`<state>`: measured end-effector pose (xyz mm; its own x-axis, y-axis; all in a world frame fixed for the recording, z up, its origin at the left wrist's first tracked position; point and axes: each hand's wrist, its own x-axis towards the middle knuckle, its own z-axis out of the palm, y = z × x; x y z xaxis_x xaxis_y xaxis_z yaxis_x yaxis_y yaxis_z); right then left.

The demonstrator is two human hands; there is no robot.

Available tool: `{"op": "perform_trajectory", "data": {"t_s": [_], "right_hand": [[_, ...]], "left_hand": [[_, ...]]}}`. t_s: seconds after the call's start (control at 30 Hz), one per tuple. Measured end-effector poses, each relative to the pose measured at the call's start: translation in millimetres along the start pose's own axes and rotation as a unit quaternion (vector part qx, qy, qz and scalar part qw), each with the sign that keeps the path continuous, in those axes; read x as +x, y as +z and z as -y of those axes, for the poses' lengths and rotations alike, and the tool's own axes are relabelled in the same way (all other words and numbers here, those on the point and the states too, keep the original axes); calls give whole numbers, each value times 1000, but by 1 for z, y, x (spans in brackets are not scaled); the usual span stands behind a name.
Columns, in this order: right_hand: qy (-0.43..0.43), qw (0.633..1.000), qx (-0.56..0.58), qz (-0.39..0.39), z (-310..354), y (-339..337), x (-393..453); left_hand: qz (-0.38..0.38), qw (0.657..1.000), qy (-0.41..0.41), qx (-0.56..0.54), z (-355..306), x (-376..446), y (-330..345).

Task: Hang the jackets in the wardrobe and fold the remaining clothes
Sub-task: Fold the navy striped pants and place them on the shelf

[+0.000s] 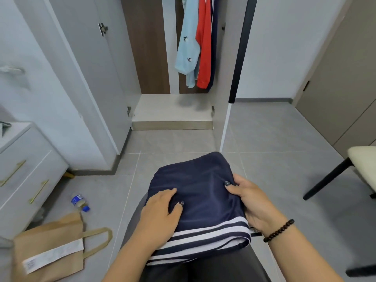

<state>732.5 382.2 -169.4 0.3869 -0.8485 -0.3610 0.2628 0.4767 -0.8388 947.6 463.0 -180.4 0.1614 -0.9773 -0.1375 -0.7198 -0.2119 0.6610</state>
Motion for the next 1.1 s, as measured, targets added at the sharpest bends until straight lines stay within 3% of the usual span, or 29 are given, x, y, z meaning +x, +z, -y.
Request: {"op": "perform_trajectory", "data": {"t_s": [0.1, 0.17, 0.3, 0.37, 0.53, 0.6, 0.67, 0.7, 0.8, 0.83, 0.9, 0.97, 1.1], "right_hand": [[-4, 996, 82, 22, -14, -14, -3], [-1, 996, 90, -18, -23, -22, -4], [19, 993, 31, -112, -30, -37, -6], [38, 991, 4, -130, -29, -42, -7], [67, 973, -120, -183, -16, -51, -15], [79, 954, -206, -205, -10, -54, -16], [84, 909, -348, -214, 0, -53, -16], [87, 869, -442, -205, 9, -51, -14], [34, 673, -716, -181, 35, -26, -6], [-30, 635, -753, -169, 42, -12, 0], [-146, 624, -762, -91, 46, 23, 18], [-171, 649, -741, 14, 44, 58, 41], [-1, 700, -700, 143, 36, 93, 87]], "left_hand": [[6, 999, -43, -17, 8, -8, 1], [-2, 997, -63, -38, 11, -11, 3], [-16, 976, -111, -188, 14, -10, 8], [4, 943, -163, -289, 16, -6, 8], [147, 802, -270, -513, 15, -6, 13], [160, 779, -262, -546, 13, -6, 17], [153, 790, -234, -546, 11, -5, 19], [149, 799, -217, -540, 9, -5, 19], [135, 826, -173, -519, 3, -8, 18], [131, 834, -162, -512, 0, -10, 18], [123, 848, -139, -497, -5, -15, 19], [108, 864, -105, -480, -10, -18, 21], [89, 887, -44, -451, -20, -23, 19]]}}
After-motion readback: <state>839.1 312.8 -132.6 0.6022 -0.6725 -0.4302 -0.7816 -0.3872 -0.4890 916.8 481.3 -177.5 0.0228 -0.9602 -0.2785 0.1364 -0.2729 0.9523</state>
